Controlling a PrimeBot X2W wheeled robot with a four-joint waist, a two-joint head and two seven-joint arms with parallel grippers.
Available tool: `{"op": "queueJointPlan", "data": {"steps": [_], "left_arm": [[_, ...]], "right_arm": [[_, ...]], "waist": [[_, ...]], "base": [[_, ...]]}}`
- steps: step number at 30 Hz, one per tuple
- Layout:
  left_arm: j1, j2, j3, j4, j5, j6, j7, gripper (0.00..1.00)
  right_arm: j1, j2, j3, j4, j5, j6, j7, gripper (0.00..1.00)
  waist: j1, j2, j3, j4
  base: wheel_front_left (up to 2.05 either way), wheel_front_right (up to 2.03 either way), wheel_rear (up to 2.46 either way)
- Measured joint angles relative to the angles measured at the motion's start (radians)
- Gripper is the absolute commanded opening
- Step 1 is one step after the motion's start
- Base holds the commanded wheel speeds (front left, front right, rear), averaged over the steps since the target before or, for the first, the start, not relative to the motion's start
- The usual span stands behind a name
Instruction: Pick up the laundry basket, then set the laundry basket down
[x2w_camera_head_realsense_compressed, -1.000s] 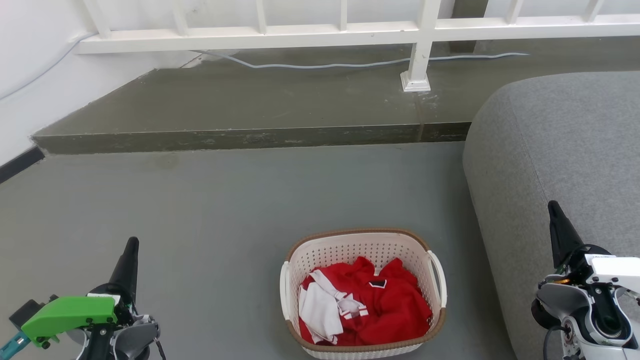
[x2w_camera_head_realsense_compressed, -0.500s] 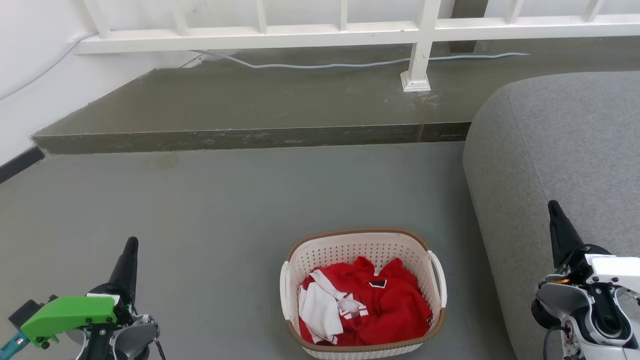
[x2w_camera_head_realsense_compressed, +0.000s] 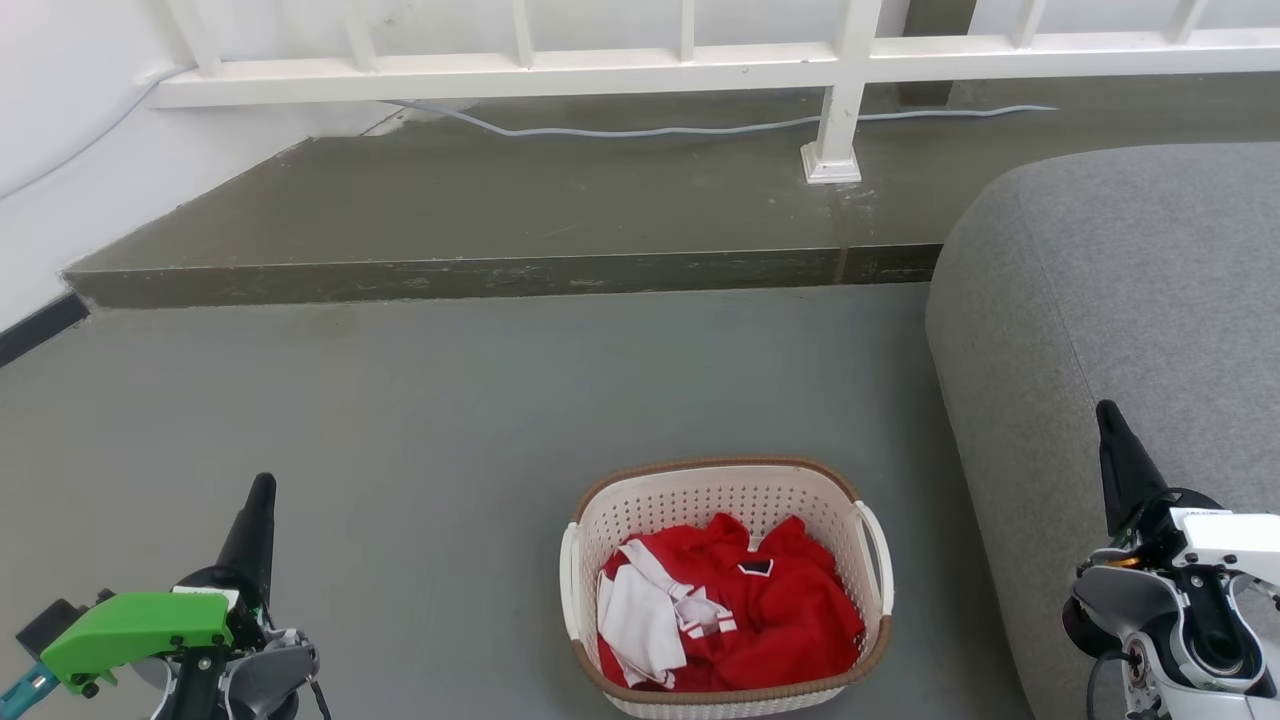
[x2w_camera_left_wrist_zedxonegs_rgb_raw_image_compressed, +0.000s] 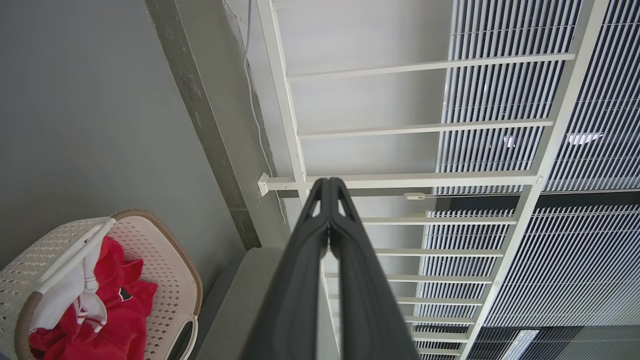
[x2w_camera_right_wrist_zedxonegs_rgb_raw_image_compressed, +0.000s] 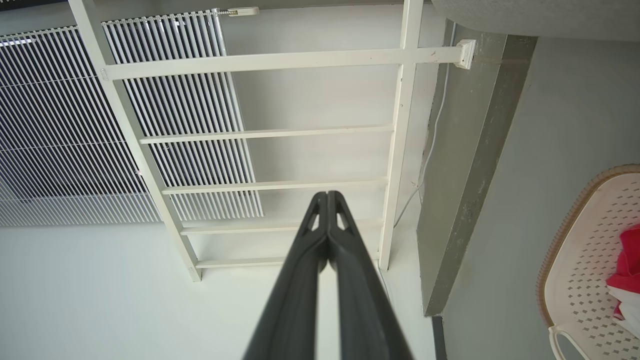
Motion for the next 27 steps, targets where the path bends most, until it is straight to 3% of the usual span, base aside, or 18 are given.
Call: {"op": "queueJointPlan", "data": {"steps": [27], "left_arm": [[0.000, 0.000, 0.002, -0.002, 0.000, 0.000, 0.001, 0.00]], "right_arm": [[0.000, 0.000, 0.000, -0.002, 0.002, 0.000, 0.000, 0.00]], "waist": [[0.0000, 0.0000, 0.000, 0.000]], "base": [[0.00, 0.00, 0.00]]}}
